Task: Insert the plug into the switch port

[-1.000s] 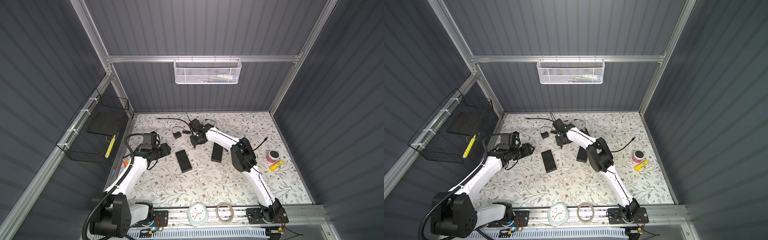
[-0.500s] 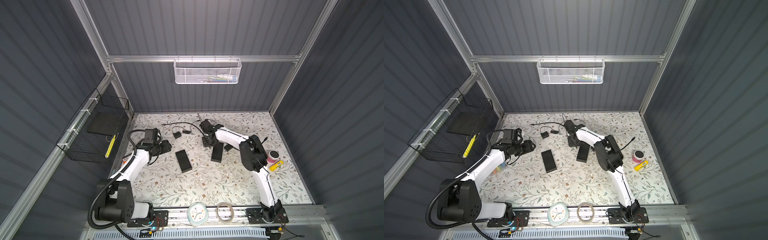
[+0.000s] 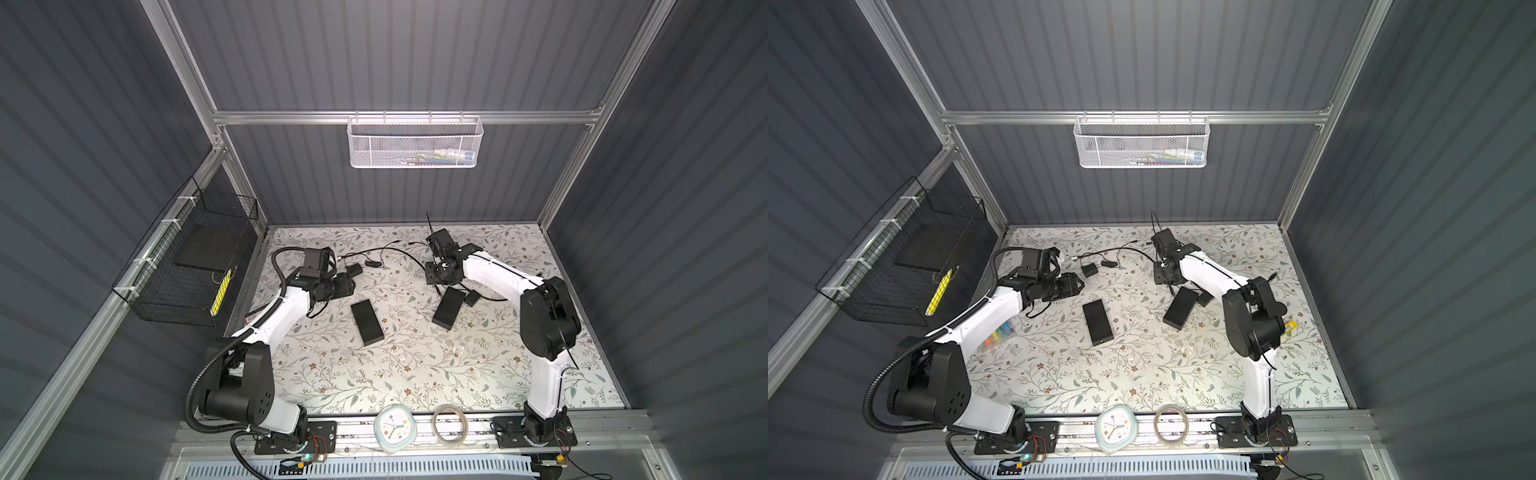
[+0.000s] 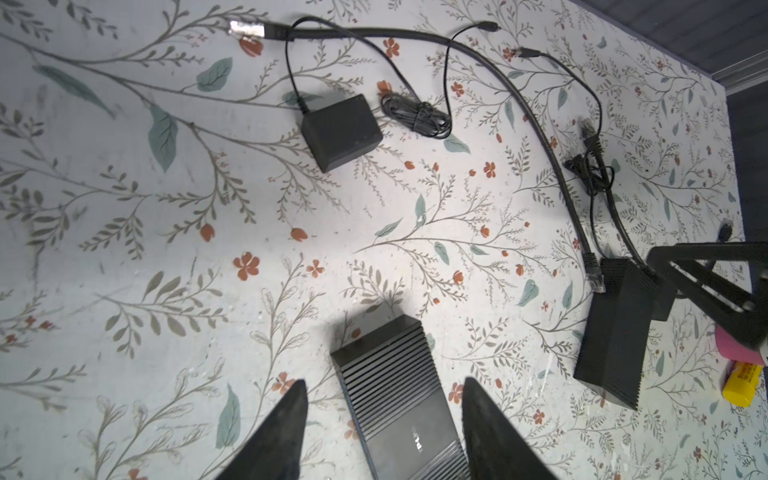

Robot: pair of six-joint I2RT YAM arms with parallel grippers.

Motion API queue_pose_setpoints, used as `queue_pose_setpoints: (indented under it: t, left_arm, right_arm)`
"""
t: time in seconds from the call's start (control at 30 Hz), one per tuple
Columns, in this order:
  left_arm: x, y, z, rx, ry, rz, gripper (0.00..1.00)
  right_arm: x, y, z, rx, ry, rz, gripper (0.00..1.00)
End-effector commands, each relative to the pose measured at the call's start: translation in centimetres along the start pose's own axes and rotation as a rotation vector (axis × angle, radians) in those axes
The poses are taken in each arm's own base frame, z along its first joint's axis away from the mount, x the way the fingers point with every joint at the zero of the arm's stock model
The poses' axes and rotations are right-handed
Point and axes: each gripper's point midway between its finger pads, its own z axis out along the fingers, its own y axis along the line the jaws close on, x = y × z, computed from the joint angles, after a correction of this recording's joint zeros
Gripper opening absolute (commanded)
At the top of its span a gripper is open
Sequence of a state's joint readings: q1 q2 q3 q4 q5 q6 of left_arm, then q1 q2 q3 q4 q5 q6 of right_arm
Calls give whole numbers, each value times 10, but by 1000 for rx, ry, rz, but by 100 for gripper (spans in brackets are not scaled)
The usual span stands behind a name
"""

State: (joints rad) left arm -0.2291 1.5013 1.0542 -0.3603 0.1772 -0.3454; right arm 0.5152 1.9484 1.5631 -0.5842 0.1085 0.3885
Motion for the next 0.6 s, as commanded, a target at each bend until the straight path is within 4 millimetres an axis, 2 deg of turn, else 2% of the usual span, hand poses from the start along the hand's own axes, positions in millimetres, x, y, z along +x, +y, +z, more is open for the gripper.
queue_pose_setpoints:
  t: [0.0, 0.13, 0.27, 0.37, 0.47, 0.57]
  left_arm:
    - [-13, -4, 1, -11, -11, 45, 59]
    - [-15, -16, 10, -5, 0, 80, 60]
    - [-12, -32, 20, 15, 29, 119, 59]
    - [-10, -40, 21, 42, 31, 119, 59]
    - [-9, -43, 19, 57, 30, 109, 59]
    - [-5, -41, 16, 56, 31, 101, 59]
  right_arm:
    - [-14, 2, -27, -38, -77, -26, 52]
    - [-7, -14, -35, -2, -73, -72, 54]
    - [6, -59, -17, 72, 9, -40, 54]
    - [8, -78, -3, 95, 37, -36, 53]
    - [2, -81, 14, 93, 56, -39, 53]
    - [-8, -73, 32, 63, 67, -20, 53]
